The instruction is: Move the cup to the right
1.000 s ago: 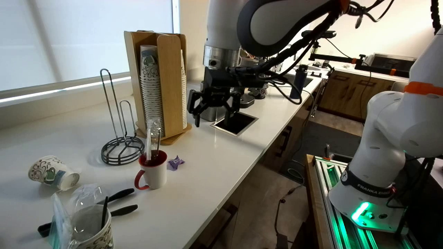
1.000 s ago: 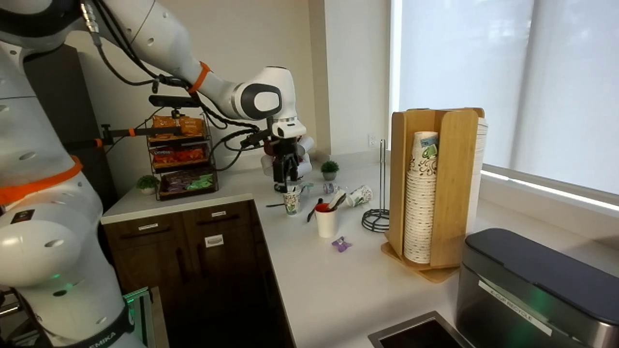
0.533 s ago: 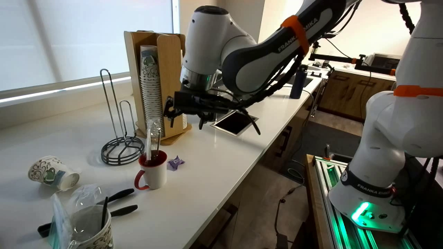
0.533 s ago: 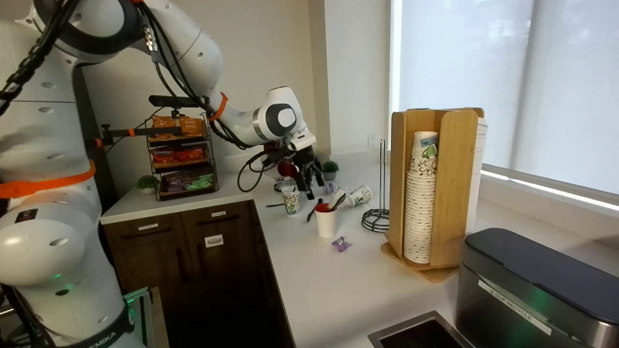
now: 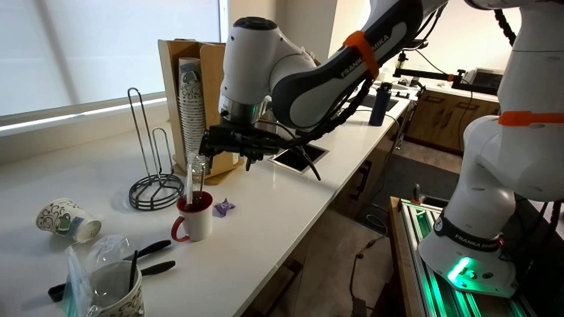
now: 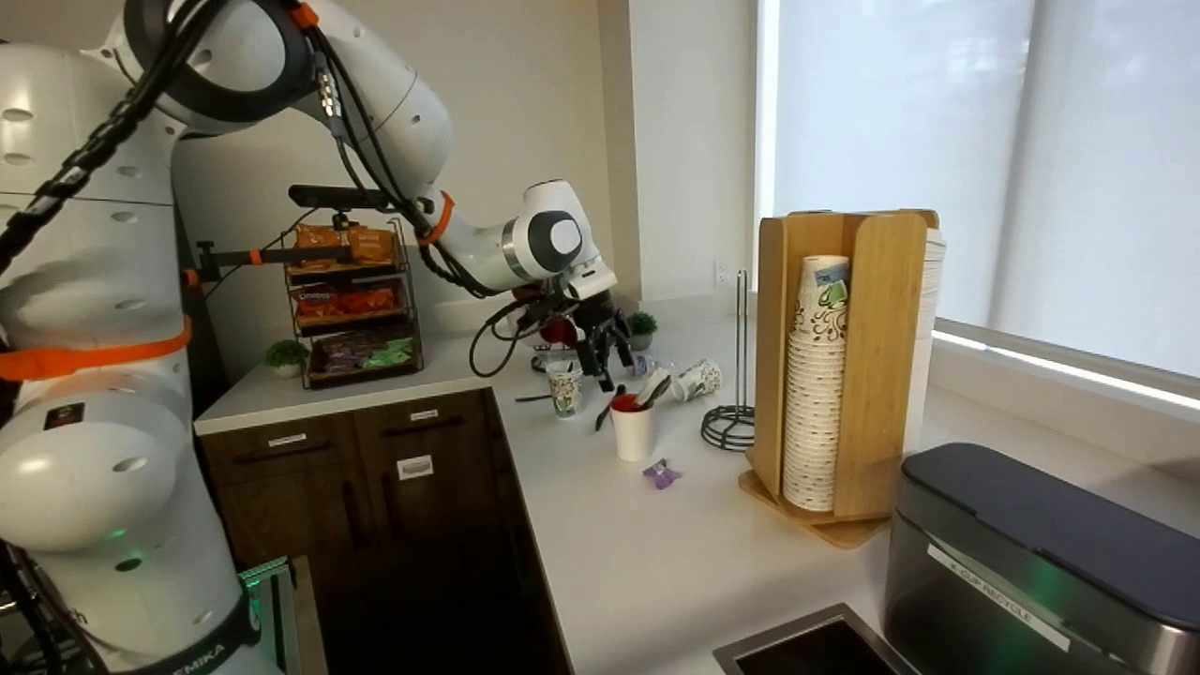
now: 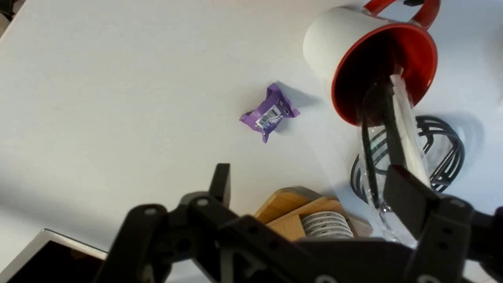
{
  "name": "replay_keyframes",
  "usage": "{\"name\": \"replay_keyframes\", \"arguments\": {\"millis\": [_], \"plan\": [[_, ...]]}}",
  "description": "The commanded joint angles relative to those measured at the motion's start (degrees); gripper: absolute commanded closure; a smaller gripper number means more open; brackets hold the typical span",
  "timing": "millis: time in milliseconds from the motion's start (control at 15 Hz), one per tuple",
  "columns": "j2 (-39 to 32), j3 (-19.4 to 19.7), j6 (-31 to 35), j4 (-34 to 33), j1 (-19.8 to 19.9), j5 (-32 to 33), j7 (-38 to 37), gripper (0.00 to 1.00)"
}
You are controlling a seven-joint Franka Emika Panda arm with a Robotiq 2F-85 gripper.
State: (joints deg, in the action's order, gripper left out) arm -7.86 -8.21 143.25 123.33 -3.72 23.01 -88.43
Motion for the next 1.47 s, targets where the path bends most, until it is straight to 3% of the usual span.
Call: {"name": "replay_keyframes", "arguments": {"millis": [0, 267, 800, 1400], "plan": [[-6.23, 1.74, 1.17, -4.8, -3.76, -1.74, -1.87, 0.0], [-13.75, 4.68, -0.49, -12.0, -8.19, -0.49, -6.83, 0.0], [-23.38, 7.88, -2.86, -22.36, -13.17, -5.16, -6.38, 0.0], [-19.21, 9.71, -5.92, -19.16, -15.96, -5.8, -8.7, 0.0]]}}
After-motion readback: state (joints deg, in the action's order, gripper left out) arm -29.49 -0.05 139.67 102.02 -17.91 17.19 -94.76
